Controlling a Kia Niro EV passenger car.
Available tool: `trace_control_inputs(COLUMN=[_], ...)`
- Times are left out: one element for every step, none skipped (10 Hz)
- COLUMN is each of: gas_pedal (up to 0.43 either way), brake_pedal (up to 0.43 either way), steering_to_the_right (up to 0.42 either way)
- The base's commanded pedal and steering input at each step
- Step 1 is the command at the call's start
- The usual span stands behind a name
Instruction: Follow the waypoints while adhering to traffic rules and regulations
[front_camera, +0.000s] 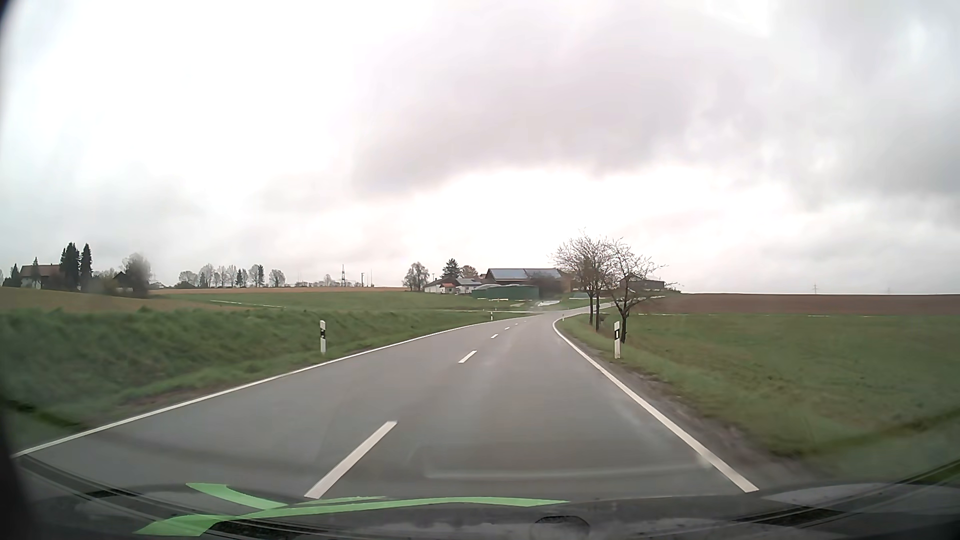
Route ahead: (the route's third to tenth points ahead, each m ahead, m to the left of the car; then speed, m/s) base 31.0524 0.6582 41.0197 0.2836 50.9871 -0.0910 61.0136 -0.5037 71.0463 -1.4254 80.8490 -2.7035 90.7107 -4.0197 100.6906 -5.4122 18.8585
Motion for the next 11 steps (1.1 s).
trace_control_inputs(gas_pedal=[0.177, 0.177, 0.177, 0.177, 0.197, 0.22, 0.24, 0.24, 0.24, 0.197, 0.157], brake_pedal=[0.0, 0.0, 0.0, 0.0, 0.0, 0.0, 0.0, 0.0, 0.0, 0.0, 0.0], steering_to_the_right=[0.006, 0.006, 0.006, 0.005, 0.005, 0.005, 0.005, 0.005, 0.005, 0.005, 0.005])
